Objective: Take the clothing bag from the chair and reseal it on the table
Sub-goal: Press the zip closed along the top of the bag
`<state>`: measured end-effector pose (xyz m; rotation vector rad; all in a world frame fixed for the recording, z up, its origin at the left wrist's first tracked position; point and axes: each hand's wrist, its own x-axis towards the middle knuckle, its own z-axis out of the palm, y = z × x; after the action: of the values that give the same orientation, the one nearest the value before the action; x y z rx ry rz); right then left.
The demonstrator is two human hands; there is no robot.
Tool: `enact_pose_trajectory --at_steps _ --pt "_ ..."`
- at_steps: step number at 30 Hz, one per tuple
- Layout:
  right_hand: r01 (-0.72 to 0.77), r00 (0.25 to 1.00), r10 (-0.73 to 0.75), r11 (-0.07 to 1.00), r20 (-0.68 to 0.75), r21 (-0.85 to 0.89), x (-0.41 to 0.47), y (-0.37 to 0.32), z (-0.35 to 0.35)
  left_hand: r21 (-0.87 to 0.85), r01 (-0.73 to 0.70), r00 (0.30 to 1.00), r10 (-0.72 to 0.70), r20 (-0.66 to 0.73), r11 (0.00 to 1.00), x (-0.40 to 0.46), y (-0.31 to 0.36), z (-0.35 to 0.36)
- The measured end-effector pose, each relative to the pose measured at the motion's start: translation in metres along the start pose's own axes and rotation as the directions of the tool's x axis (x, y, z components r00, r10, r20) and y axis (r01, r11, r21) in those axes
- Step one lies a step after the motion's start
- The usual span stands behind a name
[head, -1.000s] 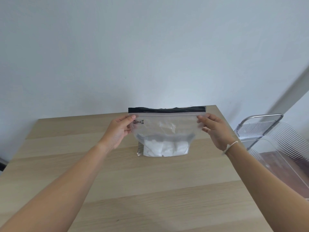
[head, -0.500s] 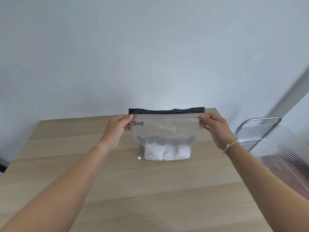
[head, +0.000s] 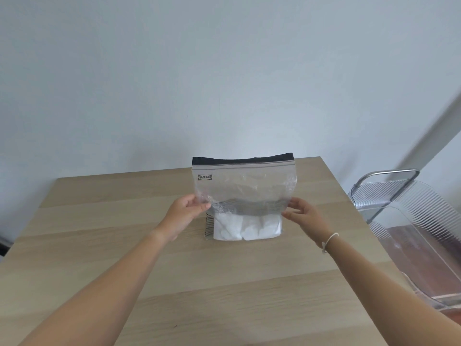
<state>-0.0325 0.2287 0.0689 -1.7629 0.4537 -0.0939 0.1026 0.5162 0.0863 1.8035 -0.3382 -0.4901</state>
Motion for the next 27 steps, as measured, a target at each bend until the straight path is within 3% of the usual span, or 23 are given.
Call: enact_pose_trajectory --at_steps 8,13,18,22,25,27 --pt "-0.012 0.985 0.026 0.996 -0.17 0.083 0.011 0.008 0.014 0.045 -0.02 0.996 0.024 -0.081 0.999 0.008 -0.006 0.015" --pt "-0.119 0.983 0.134 0.986 -0.127 0.119 0.017 0.007 0.015 0.011 0.089 0.993 -0.087 -0.081 0.996 0.01 -0.006 0.017" --pt "-0.329 0.943 0.325 0.943 -0.065 -0.055 0.008 0.025 0.021 0.025 0.333 0.943 -0.333 0.013 0.943 -0.001 -0.036 0.023" --pt "-0.422 0.906 0.419 0.898 -0.055 -0.126 -0.01 0.046 0.029 0.099 0.524 0.846 -0.531 0.053 0.846 -0.014 -0.064 0.026" --pt "-0.37 0.929 0.346 0.887 -0.134 -0.276 -0.023 0.06 0.034 0.159 0.523 0.851 -0.524 -0.042 0.837 -0.019 -0.073 0.029" --pt "-0.285 0.956 0.213 0.843 -0.203 -0.455 -0.027 0.066 0.038 0.356 0.445 0.895 -0.413 -0.166 0.822 -0.019 -0.074 0.029"
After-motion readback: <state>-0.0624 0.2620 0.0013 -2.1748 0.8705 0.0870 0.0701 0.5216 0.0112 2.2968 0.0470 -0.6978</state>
